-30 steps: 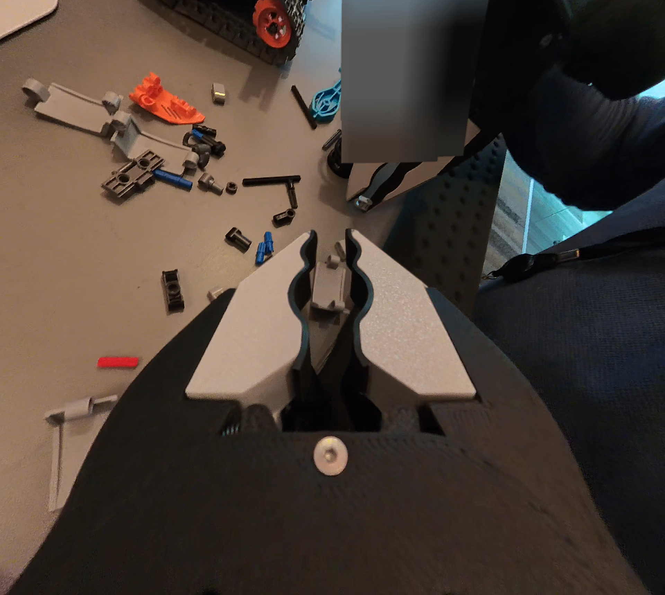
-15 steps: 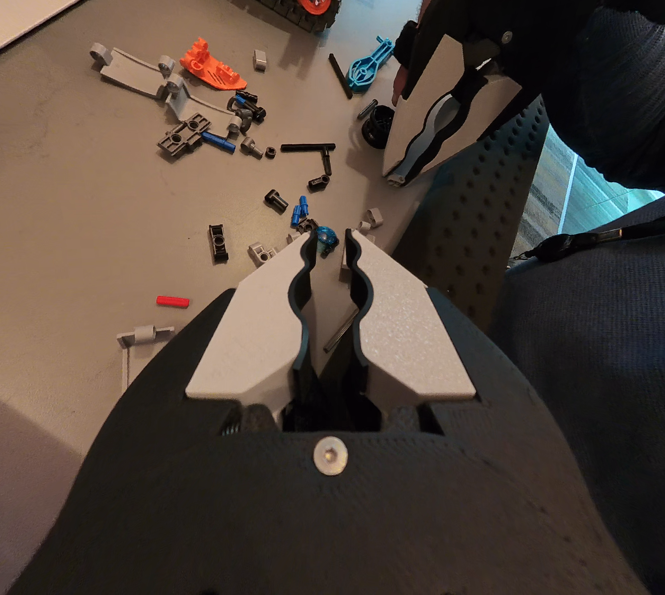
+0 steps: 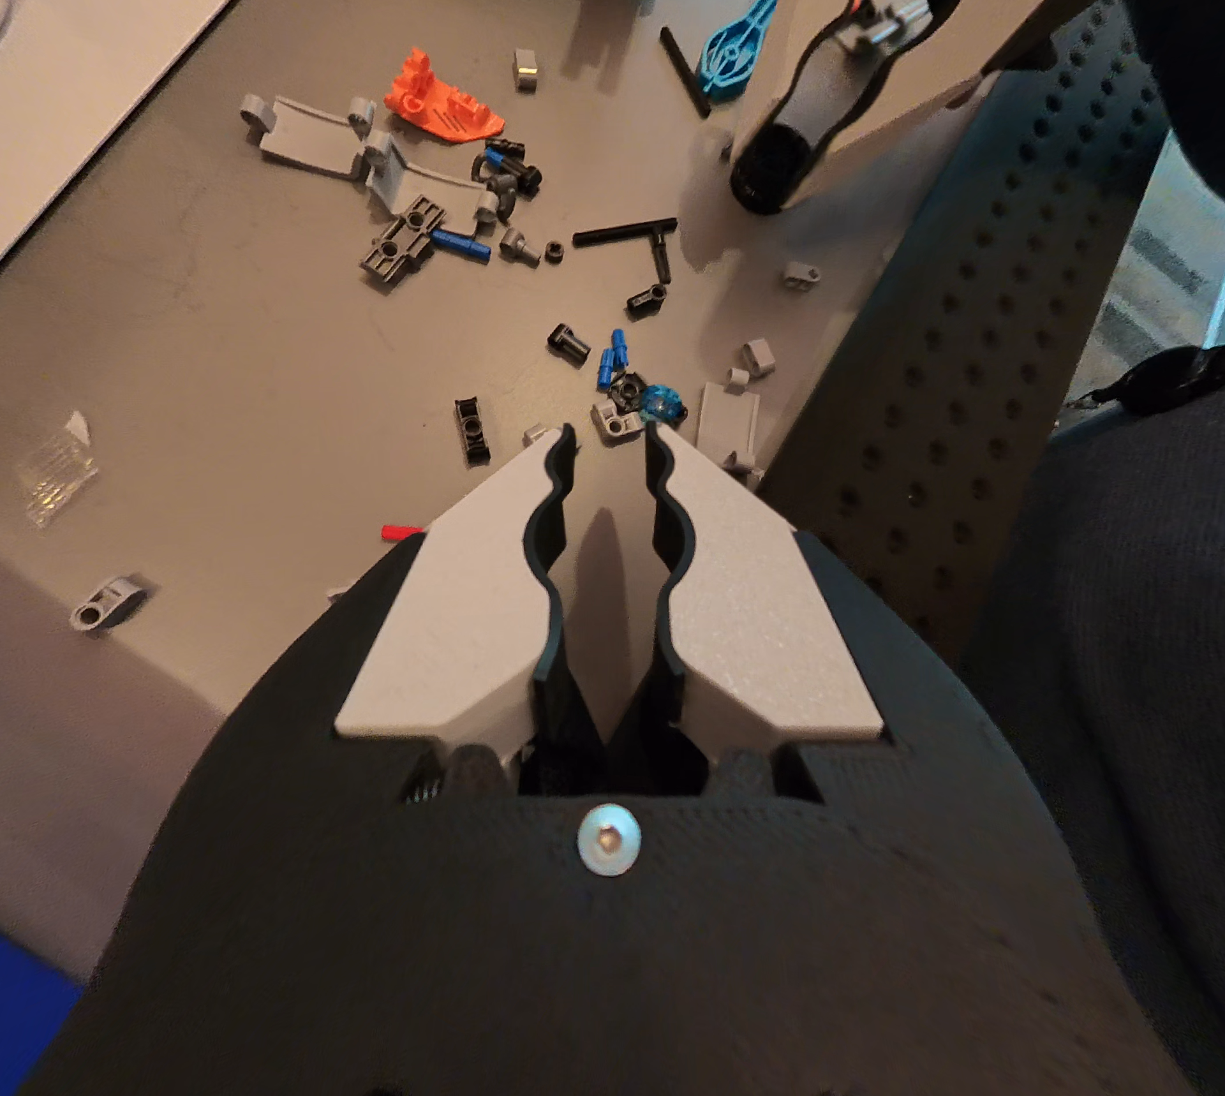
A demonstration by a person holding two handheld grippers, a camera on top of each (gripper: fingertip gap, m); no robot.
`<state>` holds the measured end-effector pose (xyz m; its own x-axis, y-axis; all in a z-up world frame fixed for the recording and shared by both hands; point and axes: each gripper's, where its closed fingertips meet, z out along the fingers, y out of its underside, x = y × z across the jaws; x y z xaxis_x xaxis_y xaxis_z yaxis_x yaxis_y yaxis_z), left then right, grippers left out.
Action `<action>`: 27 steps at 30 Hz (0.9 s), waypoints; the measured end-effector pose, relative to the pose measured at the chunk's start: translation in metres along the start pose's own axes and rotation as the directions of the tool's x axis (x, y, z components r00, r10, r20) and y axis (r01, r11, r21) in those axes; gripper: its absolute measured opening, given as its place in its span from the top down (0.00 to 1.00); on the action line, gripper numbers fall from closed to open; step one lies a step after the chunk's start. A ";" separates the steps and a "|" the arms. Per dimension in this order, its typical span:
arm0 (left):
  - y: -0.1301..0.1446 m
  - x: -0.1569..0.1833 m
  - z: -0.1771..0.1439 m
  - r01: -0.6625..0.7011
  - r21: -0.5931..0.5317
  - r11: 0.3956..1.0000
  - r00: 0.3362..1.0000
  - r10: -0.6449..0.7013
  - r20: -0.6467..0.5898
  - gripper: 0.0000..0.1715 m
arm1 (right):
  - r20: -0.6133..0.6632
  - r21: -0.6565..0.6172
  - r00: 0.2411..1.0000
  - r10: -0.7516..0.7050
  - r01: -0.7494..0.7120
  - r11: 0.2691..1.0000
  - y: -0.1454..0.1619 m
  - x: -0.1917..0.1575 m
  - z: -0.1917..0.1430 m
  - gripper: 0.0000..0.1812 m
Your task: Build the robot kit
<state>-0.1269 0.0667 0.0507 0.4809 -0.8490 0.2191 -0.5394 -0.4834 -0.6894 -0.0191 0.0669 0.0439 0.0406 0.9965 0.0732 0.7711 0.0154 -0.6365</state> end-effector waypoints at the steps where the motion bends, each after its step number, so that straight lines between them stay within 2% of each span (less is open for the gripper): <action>1: 0.002 -0.001 -0.002 -0.003 -0.017 1.000 1.000 0.004 0.008 0.89 | -0.008 0.006 1.000 0.011 -0.011 1.000 -0.001 0.001 0.002 0.91; 4: 0.015 0.000 -0.009 -0.015 -0.089 0.996 1.000 0.015 0.004 0.89 | -0.028 0.023 0.999 0.022 -0.021 1.000 -0.001 0.001 0.003 0.92; 11: 0.029 0.003 -0.017 -0.065 -0.141 0.988 0.998 0.068 0.015 0.89 | -0.042 0.071 0.998 0.042 -0.039 0.997 -0.002 0.002 -0.002 0.93; 14: 0.025 0.014 -0.007 -0.116 -0.130 0.985 0.993 0.113 -0.029 0.90 | -0.044 0.093 0.998 0.050 -0.045 0.995 -0.003 0.002 -0.003 0.93; 17: 0.026 0.020 0.011 -0.192 -0.181 0.965 0.981 0.187 -0.042 0.90 | -0.037 0.119 0.997 0.060 -0.055 0.991 -0.004 0.001 -0.003 0.93; 27: 0.024 0.024 0.041 -0.243 -0.205 0.948 0.970 0.233 -0.072 0.94 | -0.046 0.154 0.997 0.069 -0.061 0.986 -0.004 0.002 -0.006 0.94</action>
<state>-0.1002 0.0435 0.0114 0.2910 -0.9513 0.1014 -0.7698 -0.2958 -0.5656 -0.0180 0.0682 0.0512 0.1231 0.9903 0.0647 0.6603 -0.0331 -0.7503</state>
